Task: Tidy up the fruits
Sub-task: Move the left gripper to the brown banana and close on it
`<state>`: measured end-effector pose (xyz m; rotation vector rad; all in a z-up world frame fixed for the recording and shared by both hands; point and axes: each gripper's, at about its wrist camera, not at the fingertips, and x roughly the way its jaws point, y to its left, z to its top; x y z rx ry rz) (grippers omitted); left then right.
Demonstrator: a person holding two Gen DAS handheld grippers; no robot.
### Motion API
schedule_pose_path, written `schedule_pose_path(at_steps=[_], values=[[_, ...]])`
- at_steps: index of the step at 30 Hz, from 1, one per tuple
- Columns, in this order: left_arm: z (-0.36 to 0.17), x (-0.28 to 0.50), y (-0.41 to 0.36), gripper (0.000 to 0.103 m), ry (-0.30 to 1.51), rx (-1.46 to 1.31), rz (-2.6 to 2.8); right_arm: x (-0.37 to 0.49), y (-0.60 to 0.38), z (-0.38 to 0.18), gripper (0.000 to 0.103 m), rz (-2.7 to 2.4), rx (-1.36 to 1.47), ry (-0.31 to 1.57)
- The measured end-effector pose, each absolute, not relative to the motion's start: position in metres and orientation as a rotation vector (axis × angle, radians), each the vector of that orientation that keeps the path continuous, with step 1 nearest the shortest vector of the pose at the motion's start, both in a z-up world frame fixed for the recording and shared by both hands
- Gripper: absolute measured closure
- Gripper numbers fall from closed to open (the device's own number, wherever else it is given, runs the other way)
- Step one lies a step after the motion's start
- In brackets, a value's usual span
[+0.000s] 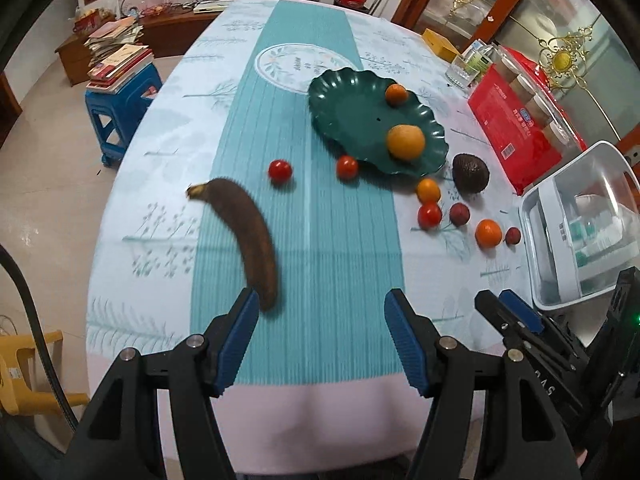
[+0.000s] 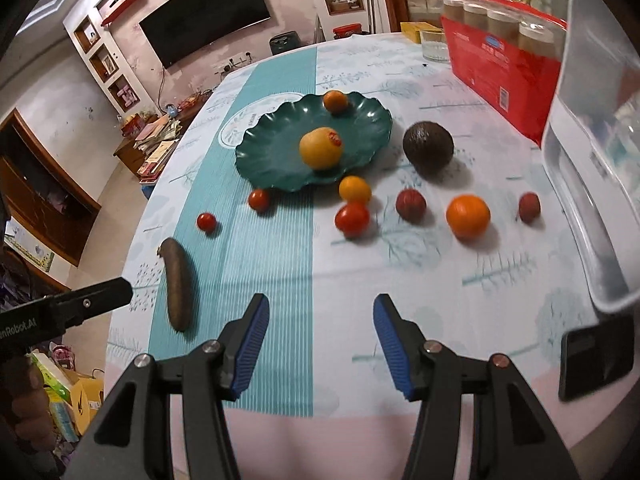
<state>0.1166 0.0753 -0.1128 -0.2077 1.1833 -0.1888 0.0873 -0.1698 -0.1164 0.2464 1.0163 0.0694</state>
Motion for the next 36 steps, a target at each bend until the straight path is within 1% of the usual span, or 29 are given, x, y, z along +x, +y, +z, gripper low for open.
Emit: schedule_pose_path(at_steps=[10,14,17,25,27,29,32,35,36], values=[[-0.118,0.098,0.101,0.039,1.153,-0.301,-0.11,0.077,-0.163,-0.125,0.049,0.149,0.283,1.048],[-0.123,0.101,0.103,0.039,1.155,-0.33,-0.065,0.088,-0.163,-0.131,0.049,0.197,0.277,1.083],[-0.126,0.107,0.1,0.035,1.146,-0.344,-0.037,0.1,-0.167,-0.13,0.049,0.225,0.258,1.079],[-0.138,0.127,0.093,0.034,1.118,-0.317,0.066,0.136,-0.183,-0.139,0.049,0.259,0.235,1.08],[-0.141,0.131,0.091,0.028,1.099,-0.32,0.056,0.144,-0.186,-0.144,0.048,0.264,0.23,1.09],[-0.144,0.138,0.086,0.024,1.108,-0.318,0.055,0.151,-0.188,-0.149,0.049,0.27,0.227,1.098],[-0.151,0.149,0.083,0.023,1.151,-0.317,0.064,0.162,-0.192,-0.156,0.049,0.279,0.228,1.105],[-0.16,0.159,0.082,0.017,1.186,-0.347,0.092,0.17,-0.194,-0.162,0.049,0.28,0.225,1.109],[-0.164,0.162,0.082,0.016,1.198,-0.355,0.099,0.173,-0.195,-0.165,0.049,0.281,0.226,1.11]])
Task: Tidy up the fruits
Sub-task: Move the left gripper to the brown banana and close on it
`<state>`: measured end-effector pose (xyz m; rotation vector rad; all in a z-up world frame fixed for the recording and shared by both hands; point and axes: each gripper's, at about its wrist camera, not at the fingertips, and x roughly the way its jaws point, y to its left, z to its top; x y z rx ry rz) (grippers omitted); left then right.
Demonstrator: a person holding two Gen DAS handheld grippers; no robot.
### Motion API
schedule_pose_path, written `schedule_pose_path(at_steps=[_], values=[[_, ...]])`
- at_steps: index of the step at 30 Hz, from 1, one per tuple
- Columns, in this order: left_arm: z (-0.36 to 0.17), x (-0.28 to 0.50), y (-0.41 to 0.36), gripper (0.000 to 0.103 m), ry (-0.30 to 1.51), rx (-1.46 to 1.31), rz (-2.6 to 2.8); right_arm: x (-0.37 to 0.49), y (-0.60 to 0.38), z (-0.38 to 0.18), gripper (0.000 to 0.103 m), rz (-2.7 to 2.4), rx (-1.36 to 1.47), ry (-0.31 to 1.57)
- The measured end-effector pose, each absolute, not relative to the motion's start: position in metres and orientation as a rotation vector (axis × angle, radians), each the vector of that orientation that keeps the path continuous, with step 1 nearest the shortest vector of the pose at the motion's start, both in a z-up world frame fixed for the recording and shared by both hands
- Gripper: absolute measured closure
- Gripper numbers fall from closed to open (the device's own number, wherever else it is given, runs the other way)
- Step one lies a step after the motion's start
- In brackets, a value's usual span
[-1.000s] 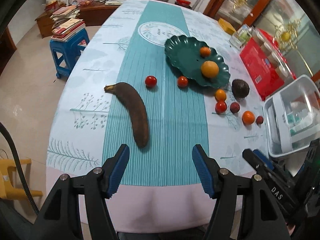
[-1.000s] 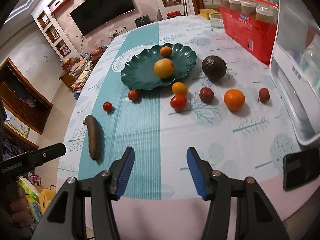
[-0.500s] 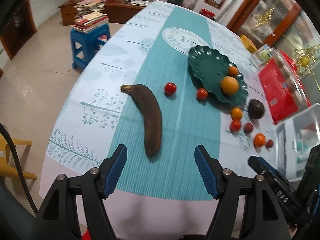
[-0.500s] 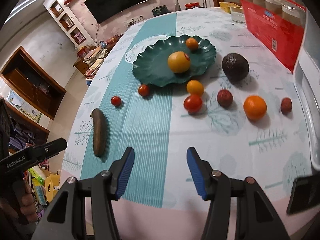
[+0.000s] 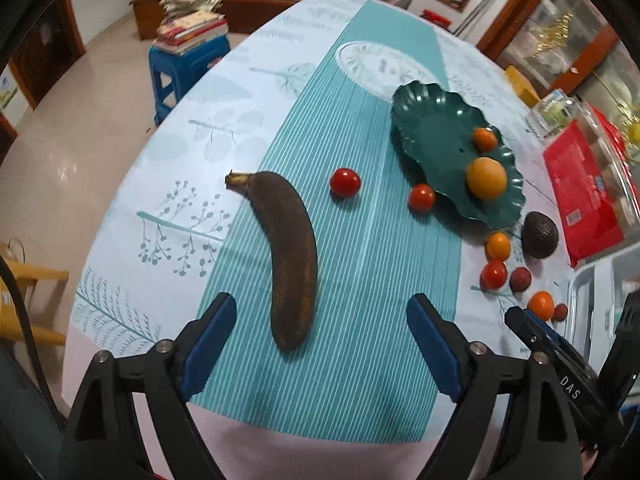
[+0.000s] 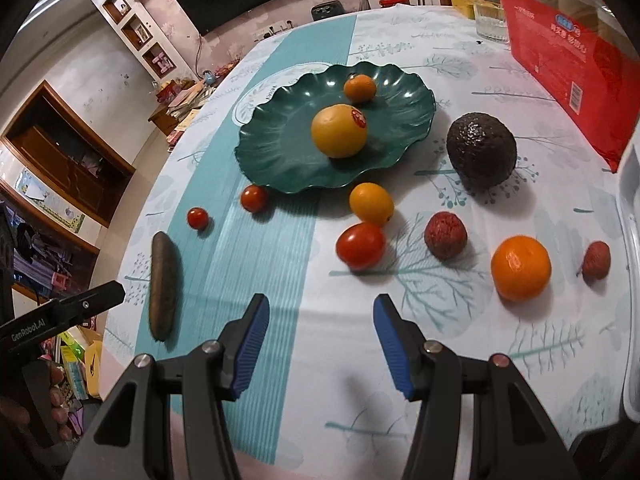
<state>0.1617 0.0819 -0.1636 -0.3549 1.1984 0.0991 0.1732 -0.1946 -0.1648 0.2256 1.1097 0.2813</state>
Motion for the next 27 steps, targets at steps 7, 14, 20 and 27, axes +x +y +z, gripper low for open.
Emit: schedule_pose_path(at_steps=[7,14,20,27], values=[[-0.193,0.186,0.083,0.017,1.274,-0.394,0.148,0.19,-0.201,-0.184,0.048,0.268,0.225,1.119],[-0.217,0.206,0.084,0.018,1.333,-0.365,0.226,0.201,-0.202,-0.197,0.049,0.264,0.179,1.106],[-0.227,0.217,0.086,0.02,1.35,-0.362,0.265,0.207,-0.194,-0.204,0.049,0.29,0.079,1.087],[-0.238,0.231,0.082,0.032,1.367,-0.369,0.267,0.207,-0.181,-0.206,0.049,0.318,-0.046,1.039]])
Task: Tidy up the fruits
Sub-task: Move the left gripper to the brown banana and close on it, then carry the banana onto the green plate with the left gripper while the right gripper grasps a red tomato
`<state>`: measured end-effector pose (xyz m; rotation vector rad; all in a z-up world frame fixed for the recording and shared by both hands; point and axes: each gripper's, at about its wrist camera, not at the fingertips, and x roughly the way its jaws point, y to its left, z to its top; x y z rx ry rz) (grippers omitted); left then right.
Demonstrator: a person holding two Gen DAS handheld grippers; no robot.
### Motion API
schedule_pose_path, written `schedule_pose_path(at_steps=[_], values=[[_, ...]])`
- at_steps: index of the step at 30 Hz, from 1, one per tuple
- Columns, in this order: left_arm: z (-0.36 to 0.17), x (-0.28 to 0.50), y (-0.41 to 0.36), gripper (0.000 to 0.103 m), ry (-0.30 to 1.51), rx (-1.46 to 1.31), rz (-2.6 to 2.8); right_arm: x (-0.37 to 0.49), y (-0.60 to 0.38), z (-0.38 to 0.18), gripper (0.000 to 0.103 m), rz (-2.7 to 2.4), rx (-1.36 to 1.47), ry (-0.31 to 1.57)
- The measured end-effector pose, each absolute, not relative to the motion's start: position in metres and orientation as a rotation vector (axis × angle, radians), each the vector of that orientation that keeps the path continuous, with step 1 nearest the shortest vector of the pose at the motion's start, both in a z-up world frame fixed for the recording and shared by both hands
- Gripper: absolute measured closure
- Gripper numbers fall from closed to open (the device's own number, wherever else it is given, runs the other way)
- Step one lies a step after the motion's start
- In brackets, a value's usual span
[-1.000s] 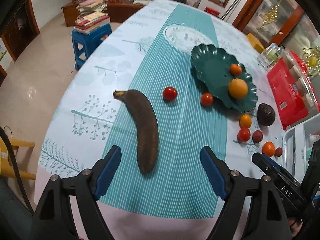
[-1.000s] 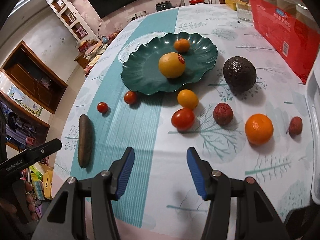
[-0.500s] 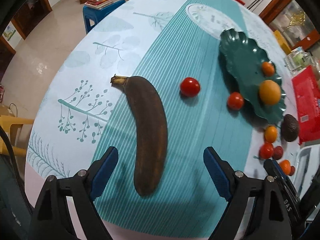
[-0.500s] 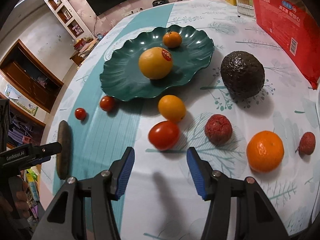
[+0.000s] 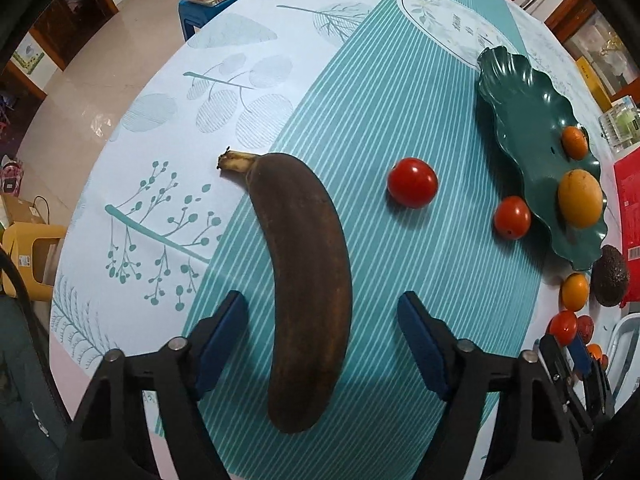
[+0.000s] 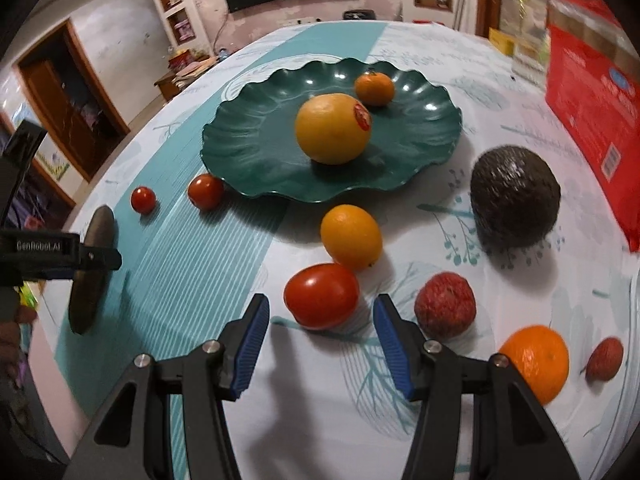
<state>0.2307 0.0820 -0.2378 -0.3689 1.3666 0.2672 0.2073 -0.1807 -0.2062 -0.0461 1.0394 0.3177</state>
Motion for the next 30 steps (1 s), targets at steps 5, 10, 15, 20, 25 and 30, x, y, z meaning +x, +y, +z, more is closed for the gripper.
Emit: schedule_pose_path(at_steps=[5,10,15,20,25,30], values=[[-0.236,0.237,0.083,0.051,1.341,-0.347,0.288,0.207,-0.174,-0.208,0.049,0.324,-0.1,1.01],[-0.234,0.24,0.09,0.07,1.319,-0.382,0.27,0.207,-0.17,-0.208,0.054,0.325,-0.134,0.998],[-0.233,0.239,0.093,0.071,1.292,-0.398,0.251,0.207,-0.173,-0.207,0.065,0.302,-0.133,1.005],[-0.231,0.22,0.097,0.071,1.258,-0.415,0.24,0.204,-0.172,-0.207,0.065,0.302,-0.148,1.006],[-0.216,0.209,0.097,0.071,1.211,-0.402,0.221,0.202,-0.172,-0.207,0.066,0.31,-0.145,1.02],[-0.189,0.209,0.097,0.071,1.15,-0.369,0.197,0.198,-0.174,-0.202,0.066,0.294,-0.124,1.03]])
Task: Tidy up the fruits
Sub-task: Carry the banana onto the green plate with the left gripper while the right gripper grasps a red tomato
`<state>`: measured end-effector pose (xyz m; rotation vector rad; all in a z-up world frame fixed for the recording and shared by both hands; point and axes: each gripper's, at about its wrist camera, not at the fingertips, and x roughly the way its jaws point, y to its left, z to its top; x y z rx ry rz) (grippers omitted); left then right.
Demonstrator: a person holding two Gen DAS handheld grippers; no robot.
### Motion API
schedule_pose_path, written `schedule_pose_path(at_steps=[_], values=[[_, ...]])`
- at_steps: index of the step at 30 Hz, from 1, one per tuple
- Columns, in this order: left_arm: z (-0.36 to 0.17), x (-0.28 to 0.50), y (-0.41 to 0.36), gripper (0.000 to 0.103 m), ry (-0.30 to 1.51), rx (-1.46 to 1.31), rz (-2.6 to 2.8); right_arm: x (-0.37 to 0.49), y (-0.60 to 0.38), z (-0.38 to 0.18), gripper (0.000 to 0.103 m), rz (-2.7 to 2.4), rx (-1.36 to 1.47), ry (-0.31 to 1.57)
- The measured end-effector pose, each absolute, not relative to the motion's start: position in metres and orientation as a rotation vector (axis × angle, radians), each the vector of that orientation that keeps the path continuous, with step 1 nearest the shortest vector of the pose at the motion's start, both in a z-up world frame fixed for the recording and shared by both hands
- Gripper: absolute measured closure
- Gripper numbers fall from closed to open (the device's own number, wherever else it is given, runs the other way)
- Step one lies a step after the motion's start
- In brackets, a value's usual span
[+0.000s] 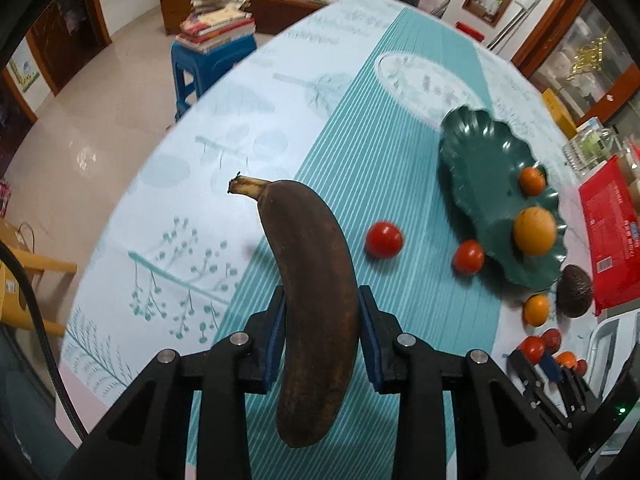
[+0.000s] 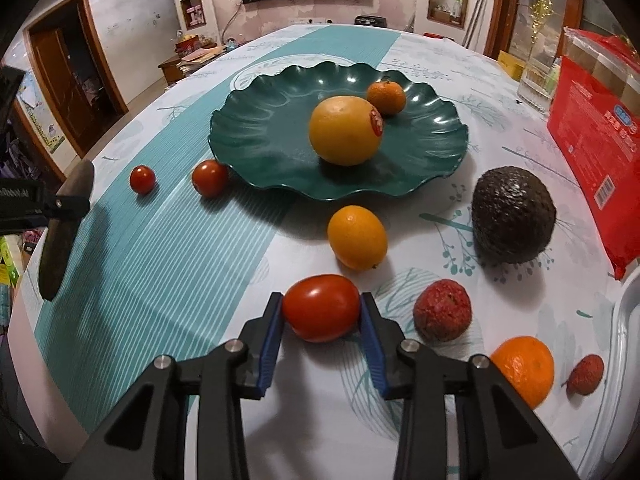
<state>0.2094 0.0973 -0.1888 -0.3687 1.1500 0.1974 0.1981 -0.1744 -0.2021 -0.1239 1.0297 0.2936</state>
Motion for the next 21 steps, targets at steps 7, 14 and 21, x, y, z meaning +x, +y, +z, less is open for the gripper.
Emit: schedule_pose_path(at_steps=[7,14,21], values=[[-0.148,0.236,0.09,0.071,1.071,-0.311,0.137,0.194,-0.177,-0.186,0.066,0.285,-0.095,1.016],[-0.121,0.276,0.079,0.071,1.012,-0.254,0.074,0.202,-0.179,-0.165,0.066,0.284,-0.089,0.965],[-0.111,0.328,0.057,0.071,0.979,-0.195,0.01,0.234,-0.188,-0.145,0.066,0.257,-0.076,0.888]])
